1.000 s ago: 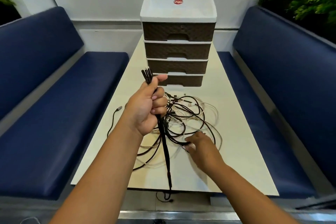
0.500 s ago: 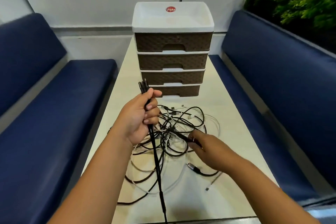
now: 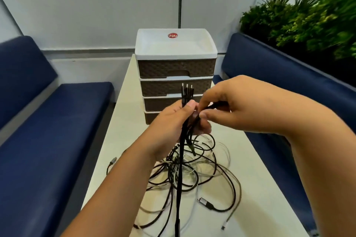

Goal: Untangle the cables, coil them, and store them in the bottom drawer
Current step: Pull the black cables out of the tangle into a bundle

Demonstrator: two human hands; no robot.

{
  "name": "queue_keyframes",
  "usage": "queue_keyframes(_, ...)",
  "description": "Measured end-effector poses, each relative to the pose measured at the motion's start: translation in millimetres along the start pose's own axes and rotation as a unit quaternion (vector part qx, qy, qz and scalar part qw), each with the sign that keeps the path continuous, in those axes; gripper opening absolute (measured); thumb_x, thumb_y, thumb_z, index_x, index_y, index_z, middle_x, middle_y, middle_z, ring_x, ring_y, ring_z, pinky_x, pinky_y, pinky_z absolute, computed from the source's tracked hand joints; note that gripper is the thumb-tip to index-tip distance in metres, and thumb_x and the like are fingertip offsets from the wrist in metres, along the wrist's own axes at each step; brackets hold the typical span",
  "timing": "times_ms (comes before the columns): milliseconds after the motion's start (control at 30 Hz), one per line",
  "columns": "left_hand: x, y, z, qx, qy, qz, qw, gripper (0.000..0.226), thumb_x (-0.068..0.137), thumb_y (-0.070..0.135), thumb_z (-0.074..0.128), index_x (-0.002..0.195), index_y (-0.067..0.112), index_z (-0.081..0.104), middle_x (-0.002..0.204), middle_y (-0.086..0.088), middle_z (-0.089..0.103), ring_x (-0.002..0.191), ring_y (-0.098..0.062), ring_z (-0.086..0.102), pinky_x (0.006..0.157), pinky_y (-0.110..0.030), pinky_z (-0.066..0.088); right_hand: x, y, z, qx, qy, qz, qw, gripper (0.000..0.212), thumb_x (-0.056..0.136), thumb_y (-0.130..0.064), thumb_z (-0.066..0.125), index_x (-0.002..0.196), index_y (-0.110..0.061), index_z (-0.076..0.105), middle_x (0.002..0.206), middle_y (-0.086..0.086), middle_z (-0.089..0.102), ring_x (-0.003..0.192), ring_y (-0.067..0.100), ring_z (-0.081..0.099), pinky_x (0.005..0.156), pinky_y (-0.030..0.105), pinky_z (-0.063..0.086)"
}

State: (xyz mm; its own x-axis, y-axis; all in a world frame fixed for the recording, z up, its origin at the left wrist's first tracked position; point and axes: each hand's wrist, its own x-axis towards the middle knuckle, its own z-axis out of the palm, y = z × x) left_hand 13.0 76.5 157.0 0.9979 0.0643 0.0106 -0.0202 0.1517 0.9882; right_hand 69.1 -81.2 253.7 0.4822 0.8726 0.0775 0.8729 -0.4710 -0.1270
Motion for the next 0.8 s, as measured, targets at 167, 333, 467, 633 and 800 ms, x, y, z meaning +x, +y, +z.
queue_keyframes(167,-0.1,-0.8,7.9,-0.147,0.015,-0.032,0.989,0.032,0.104,0.035,0.038,0.085,0.013,0.053,0.055,0.005,0.029,0.048,-0.008,0.022,0.051,-0.024,0.030,10.1,24.4,26.0,-0.038,0.243,0.076,0.966,0.051,0.074,-0.065,0.065,0.112,-0.032,0.057,0.106,-0.017,0.058,0.099,0.004,0.051,0.087,0.029,0.044)
queue_keyframes(333,5.6,-5.5,12.3,-0.160,0.134,0.001,0.978,0.031,0.104,0.035,0.038,0.087,0.011,0.047,0.055,0.004,0.029,0.046,-0.008,0.023,0.049,-0.023,0.029,3.3,4.7,88.9,0.364,0.437,0.276,0.775,0.035,0.090,-0.051,0.059,0.083,-0.017,0.058,0.079,-0.003,0.057,0.072,0.008,0.051,0.068,0.033,0.043)
queue_keyframes(467,1.3,-12.4,24.3,-0.089,0.155,0.036,0.983,0.030,0.104,0.034,0.037,0.090,0.012,0.052,0.054,0.006,0.035,0.049,-0.008,0.031,0.051,-0.024,0.033,5.0,-14.9,100.6,0.564,0.212,0.281,0.747,0.048,0.091,-0.058,0.046,0.084,-0.019,0.074,0.073,-0.008,0.066,0.067,0.004,0.056,0.068,0.026,0.042)
queue_keyframes(633,0.1,-23.8,35.2,0.016,0.112,0.031,0.993,0.031,0.104,0.037,0.037,0.093,0.014,0.056,0.057,0.008,0.048,0.053,-0.008,0.043,0.054,-0.025,0.038,5.6,-6.4,83.3,0.552,0.287,0.241,0.745,0.028,0.099,-0.029,0.051,0.090,-0.011,0.070,0.056,-0.018,0.062,0.054,-0.009,0.054,0.060,0.018,0.041)
queue_keyframes(800,4.3,-20.1,27.9,0.022,0.132,0.060,0.989,0.036,0.105,0.031,0.036,0.105,0.010,0.066,0.103,-0.002,0.073,0.100,-0.010,0.068,0.090,-0.028,0.051,-9.2,-1.2,83.3,0.567,0.284,0.177,0.753,0.033,0.104,-0.027,0.037,0.081,-0.013,0.055,0.063,-0.002,0.057,0.065,0.016,0.056,0.068,0.027,0.047)
